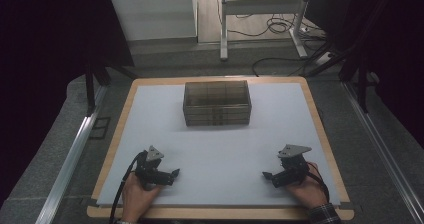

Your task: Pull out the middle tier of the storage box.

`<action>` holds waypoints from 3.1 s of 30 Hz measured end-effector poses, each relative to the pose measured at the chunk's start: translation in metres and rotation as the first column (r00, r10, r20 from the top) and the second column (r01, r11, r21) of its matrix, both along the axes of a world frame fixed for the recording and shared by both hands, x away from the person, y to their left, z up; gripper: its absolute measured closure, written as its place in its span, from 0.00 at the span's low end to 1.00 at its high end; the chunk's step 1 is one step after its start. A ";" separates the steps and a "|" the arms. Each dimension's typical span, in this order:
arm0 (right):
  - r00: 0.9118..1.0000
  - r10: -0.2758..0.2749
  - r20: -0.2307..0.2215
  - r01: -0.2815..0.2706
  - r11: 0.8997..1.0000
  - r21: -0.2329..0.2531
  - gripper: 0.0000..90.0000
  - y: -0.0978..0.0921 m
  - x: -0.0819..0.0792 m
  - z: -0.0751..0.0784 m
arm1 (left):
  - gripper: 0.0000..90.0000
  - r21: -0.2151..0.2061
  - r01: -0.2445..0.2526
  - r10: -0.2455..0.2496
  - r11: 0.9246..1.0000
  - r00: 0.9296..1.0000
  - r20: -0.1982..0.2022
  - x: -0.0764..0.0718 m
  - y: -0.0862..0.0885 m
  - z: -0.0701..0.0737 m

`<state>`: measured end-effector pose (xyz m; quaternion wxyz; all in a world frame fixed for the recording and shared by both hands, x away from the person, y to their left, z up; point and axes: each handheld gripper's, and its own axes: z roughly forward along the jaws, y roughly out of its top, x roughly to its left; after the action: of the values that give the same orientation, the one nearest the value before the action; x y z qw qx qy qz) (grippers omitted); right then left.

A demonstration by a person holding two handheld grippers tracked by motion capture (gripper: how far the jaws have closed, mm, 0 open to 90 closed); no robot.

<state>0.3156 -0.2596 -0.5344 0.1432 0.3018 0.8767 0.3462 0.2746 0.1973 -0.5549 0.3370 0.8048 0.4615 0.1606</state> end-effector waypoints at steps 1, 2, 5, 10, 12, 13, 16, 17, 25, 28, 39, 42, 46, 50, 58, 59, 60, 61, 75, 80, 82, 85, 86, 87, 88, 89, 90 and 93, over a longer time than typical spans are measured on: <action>1.000 0.000 0.000 0.000 1.000 0.000 0.00 0.000 0.000 0.000 | 0.00 0.000 0.000 0.000 1.000 1.000 0.000 0.000 0.000 0.000; 1.000 0.000 0.000 0.000 1.000 0.000 0.00 0.000 0.000 0.000 | 0.00 0.000 0.000 0.000 1.000 1.000 0.000 0.000 0.000 0.000; 1.000 0.000 0.000 0.000 1.000 -0.001 0.00 0.000 0.000 0.000 | 0.00 -0.001 0.000 0.000 1.000 1.000 0.000 0.000 0.000 0.000; 1.000 0.000 -0.002 0.000 1.000 -0.001 0.00 0.000 0.000 0.000 | 0.00 -0.001 0.000 0.000 1.000 1.000 0.000 0.000 0.000 0.000; 1.000 0.000 -0.002 0.000 1.000 -0.002 0.00 0.000 0.000 0.000 | 0.00 -0.001 0.000 0.000 1.000 1.000 0.000 0.000 0.000 0.000; 1.000 0.001 -0.001 -0.001 1.000 -0.003 0.00 0.000 0.000 0.000 | 0.00 -0.001 0.000 0.000 1.000 1.000 0.000 0.000 0.000 0.000; 1.000 0.002 -0.002 -0.002 1.000 -0.004 0.00 0.000 0.000 0.000 | 0.00 -0.001 0.000 0.000 1.000 1.000 0.000 0.000 0.000 0.000; 1.000 0.003 -0.002 -0.003 1.000 -0.005 0.00 0.000 0.000 0.000 | 0.00 -0.001 0.000 0.000 1.000 1.000 0.000 0.000 0.000 0.000; 1.000 0.002 -0.001 -0.002 1.000 -0.007 0.00 0.001 0.000 0.001 | 0.00 -0.001 0.000 0.000 1.000 1.000 -0.001 0.000 0.000 0.000; 1.000 -0.001 -0.004 0.001 1.000 -0.007 0.00 0.001 0.000 0.001 | 0.00 0.000 0.001 -0.001 1.000 1.000 -0.001 0.000 0.000 0.000; 1.000 -0.007 -0.007 0.007 1.000 -0.014 0.03 0.002 0.000 0.003 | 0.00 0.005 0.005 -0.005 1.000 1.000 -0.003 0.000 0.001 0.000; 1.000 -0.001 -0.013 0.001 1.000 -0.020 0.05 0.002 -0.001 0.004 | 0.00 0.005 0.005 -0.005 1.000 1.000 -0.003 0.000 0.001 0.000; 1.000 0.002 -0.022 -0.003 1.000 -0.030 0.09 0.004 -0.002 0.007 | 0.00 0.005 0.005 -0.005 1.000 1.000 -0.003 0.000 0.001 0.000; 1.000 0.011 -0.018 -0.011 0.999 -0.039 0.10 0.005 -0.002 0.010 | 0.00 0.005 0.005 -0.005 1.000 1.000 -0.003 0.000 0.001 0.000; 0.999 0.049 -0.001 -0.049 0.998 -0.049 0.15 0.012 0.000 0.017 | 0.00 0.005 0.005 -0.005 1.000 1.000 -0.003 0.000 0.001 0.000; 0.998 0.056 0.001 -0.055 0.997 -0.054 0.16 0.012 0.000 0.019 | 0.00 0.005 0.005 -0.005 1.000 1.000 -0.003 0.000 0.001 0.000; 0.998 0.059 0.007 -0.059 0.997 -0.056 0.16 0.013 0.000 0.020 | 0.00 0.005 0.005 -0.005 1.000 1.000 -0.003 0.000 0.001 0.000; 0.998 0.061 0.009 -0.060 0.997 -0.055 0.17 0.014 0.001 0.020 | 0.00 0.005 0.005 -0.005 1.000 1.000 -0.003 0.000 0.001 0.000; 0.993 0.094 0.072 -0.087 0.992 -0.096 0.20 0.034 0.006 0.027 | 0.00 0.005 0.005 -0.005 1.000 1.000 -0.004 0.000 0.001 0.000; 0.991 0.098 0.090 -0.088 0.990 -0.109 0.24 0.039 0.009 0.030 | 0.00 0.004 0.005 -0.005 1.000 1.000 -0.004 0.000 0.001 0.000; 0.990 0.102 0.095 -0.090 0.989 -0.120 0.24 0.041 0.011 0.031 | 0.00 0.004 0.005 -0.005 1.000 1.000 -0.004 0.000 0.001 0.000; 0.989 0.106 0.102 -0.093 0.988 -0.123 0.24 0.044 0.012 0.031 | 0.00 0.004 0.005 -0.005 1.000 1.000 -0.004 0.000 0.001 0.000; 0.988 0.112 0.109 -0.098 0.987 -0.128 0.24 0.045 0.013 0.030 | 0.00 0.004 0.005 -0.005 1.000 1.000 -0.004 0.000 0.001 0.000; 0.988 0.111 0.111 -0.096 0.987 -0.130 0.24 0.046 0.013 0.030 | 0.00 0.004 0.005 -0.005 1.000 1.000 -0.003 0.000 0.001 0.000; 0.987 0.110 0.116 -0.094 0.987 -0.132 0.24 0.047 0.013 0.030 | 0.00 0.004 0.004 -0.004 1.000 1.000 -0.004 0.000 0.001 0.000; 0.986 0.112 0.125 -0.095 0.986 -0.138 0.24 0.047 0.014 0.030 | 0.00 0.004 0.004 -0.004 1.000 1.000 -0.003 0.000 0.001 0.000; 0.985 0.113 0.130 -0.095 0.985 -0.141 0.25 0.048 0.014 0.031 | 0.00 0.004 0.004 -0.004 1.000 1.000 -0.004 0.000 0.001 0.000; 0.983 0.120 0.142 -0.097 0.983 -0.157 0.27 0.051 0.015 0.033 | 0.00 0.004 0.004 -0.004 1.000 1.000 -0.004 0.000 0.001 0.000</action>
<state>0.3301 -0.2081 -0.5015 0.2124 0.2148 0.9019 0.3088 0.2748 0.1979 -0.5546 0.3349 0.8068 0.4600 0.1593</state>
